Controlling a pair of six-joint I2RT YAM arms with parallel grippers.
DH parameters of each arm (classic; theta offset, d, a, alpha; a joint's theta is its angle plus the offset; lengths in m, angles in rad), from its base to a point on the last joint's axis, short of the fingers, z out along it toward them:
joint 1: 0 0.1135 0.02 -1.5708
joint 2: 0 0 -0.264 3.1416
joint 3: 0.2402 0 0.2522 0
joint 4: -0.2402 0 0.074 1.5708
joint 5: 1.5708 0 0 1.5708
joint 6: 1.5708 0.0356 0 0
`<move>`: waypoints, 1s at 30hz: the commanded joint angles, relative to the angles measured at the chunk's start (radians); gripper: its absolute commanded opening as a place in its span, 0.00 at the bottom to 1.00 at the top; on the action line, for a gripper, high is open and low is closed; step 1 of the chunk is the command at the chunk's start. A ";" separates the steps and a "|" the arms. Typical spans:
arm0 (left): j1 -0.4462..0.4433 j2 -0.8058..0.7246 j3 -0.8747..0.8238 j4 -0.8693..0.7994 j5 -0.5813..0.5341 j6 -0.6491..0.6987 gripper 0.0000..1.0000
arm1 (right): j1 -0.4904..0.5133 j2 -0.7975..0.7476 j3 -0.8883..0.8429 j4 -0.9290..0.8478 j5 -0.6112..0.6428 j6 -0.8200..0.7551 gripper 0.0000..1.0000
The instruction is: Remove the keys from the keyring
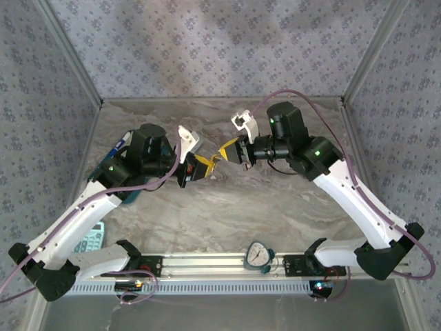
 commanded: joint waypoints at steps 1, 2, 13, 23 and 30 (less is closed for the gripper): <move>-0.003 0.009 0.011 -0.010 0.043 0.005 0.07 | 0.009 -0.009 0.000 0.015 -0.013 0.005 0.01; -0.002 0.011 0.009 -0.006 0.048 0.002 0.07 | 0.012 -0.005 0.000 0.016 -0.015 0.005 0.01; -0.024 0.042 -0.012 0.037 0.103 -0.021 0.06 | 0.049 0.024 0.015 0.045 -0.020 0.009 0.01; -0.028 0.001 -0.045 0.065 0.023 -0.036 0.00 | 0.051 0.008 0.010 0.031 0.004 0.010 0.01; -0.028 0.008 0.023 -0.082 -0.161 0.029 0.00 | 0.010 -0.041 -0.069 0.086 0.035 0.053 0.12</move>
